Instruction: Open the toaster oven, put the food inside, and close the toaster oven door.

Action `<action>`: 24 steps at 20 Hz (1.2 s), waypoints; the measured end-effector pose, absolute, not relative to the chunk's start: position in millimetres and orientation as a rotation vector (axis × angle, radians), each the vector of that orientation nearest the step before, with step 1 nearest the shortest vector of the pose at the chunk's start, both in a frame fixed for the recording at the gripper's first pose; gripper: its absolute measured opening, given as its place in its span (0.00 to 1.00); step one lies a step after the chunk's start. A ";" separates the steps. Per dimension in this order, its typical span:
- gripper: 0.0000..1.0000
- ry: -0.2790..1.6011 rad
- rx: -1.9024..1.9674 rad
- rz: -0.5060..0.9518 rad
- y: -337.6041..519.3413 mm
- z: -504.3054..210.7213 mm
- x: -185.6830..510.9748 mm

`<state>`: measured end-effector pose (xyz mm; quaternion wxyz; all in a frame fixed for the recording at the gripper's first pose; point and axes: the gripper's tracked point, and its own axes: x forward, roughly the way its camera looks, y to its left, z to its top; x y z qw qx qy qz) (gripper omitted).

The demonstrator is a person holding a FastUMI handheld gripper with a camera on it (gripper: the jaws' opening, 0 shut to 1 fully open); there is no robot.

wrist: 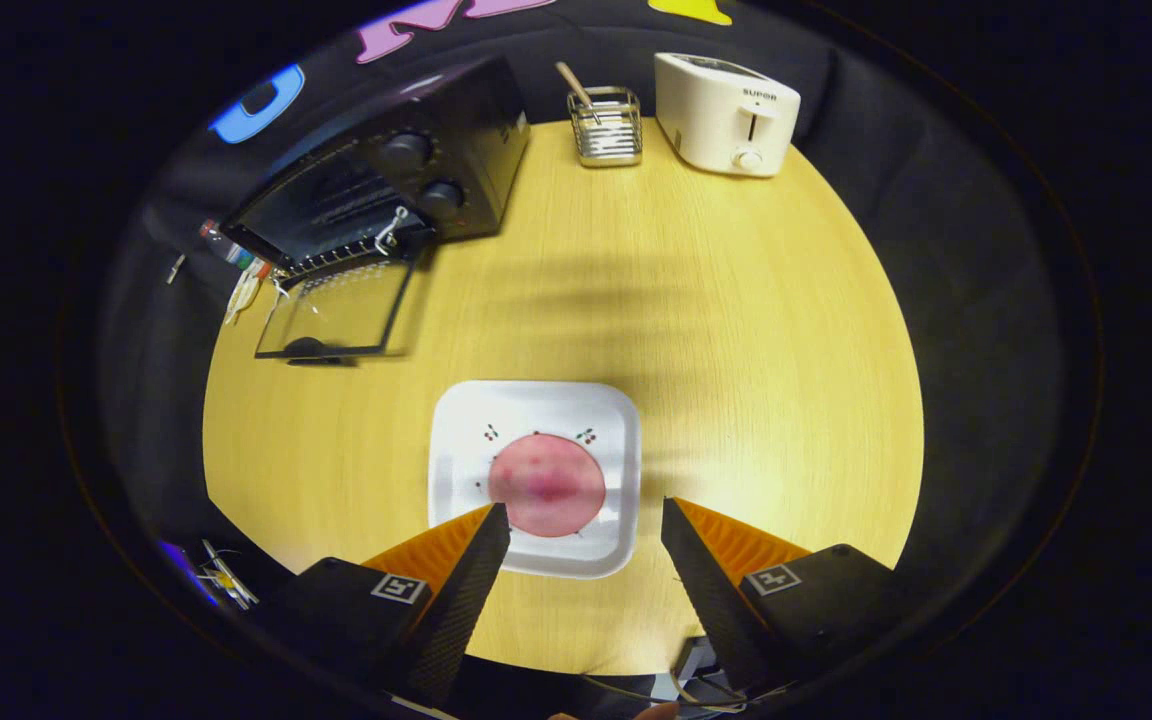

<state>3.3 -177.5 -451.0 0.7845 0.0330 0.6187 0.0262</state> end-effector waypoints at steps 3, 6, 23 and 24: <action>0.81 1.374 0.125 0.038 -187.5 -473.4 11.4; 0.66 1.395 0.107 0.060 -192.6 -488.3 15.2; 0.05 1.363 0.684 0.130 -190.5 -473.6 11.4; 0.05 1.340 0.741 0.125 -187.4 -467.0 12.0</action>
